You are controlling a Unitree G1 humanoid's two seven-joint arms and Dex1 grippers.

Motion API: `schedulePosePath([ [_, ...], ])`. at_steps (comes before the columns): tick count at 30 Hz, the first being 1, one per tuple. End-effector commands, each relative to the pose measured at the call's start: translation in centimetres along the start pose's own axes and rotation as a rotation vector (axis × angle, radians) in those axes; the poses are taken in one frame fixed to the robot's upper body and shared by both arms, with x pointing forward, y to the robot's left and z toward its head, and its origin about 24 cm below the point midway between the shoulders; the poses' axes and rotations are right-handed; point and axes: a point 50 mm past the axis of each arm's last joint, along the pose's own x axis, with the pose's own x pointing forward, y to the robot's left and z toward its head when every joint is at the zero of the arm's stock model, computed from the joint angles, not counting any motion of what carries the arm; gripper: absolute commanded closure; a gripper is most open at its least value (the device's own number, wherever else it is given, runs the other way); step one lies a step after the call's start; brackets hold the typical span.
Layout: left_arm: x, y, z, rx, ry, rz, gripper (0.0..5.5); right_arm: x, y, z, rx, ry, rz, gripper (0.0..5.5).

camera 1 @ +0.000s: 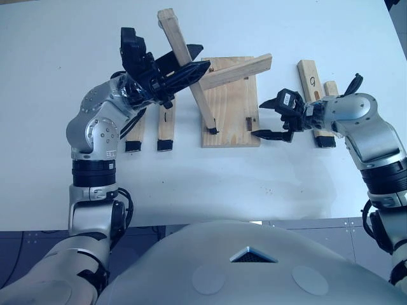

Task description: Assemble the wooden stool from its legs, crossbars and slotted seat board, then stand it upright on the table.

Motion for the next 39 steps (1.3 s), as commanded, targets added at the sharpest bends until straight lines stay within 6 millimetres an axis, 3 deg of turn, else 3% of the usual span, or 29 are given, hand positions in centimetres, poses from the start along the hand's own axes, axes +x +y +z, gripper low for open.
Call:
schedulePosePath([
  [1, -0.2, 0.1, -0.9, 0.046, 0.083, 0.024, 3.48, 0.4, 1.2, -3.2, 0.071, 0.144, 0.02, 1.51],
  [18, 0.6, 0.2, 1.9, 0.074, -0.048, 0.02, 3.48, 0.9, 1.8, -3.7, 0.064, 0.168, 0.039, 1.51],
  [31, 0.0, 0.7, -0.9, 0.105, 0.112, 0.027, 3.48, 0.9, 1.7, -3.6, 0.057, 0.171, 0.031, 1.51],
  [35, -0.4, -0.8, -3.0, 0.146, 0.278, -0.072, 3.48, 1.0, 1.8, -3.7, 0.06, 0.168, 0.03, 1.51],
  [39, -1.2, -1.6, -3.8, 0.152, 0.321, -0.091, 3.48, 0.9, 1.8, -3.8, 0.064, 0.169, 0.025, 1.51],
])
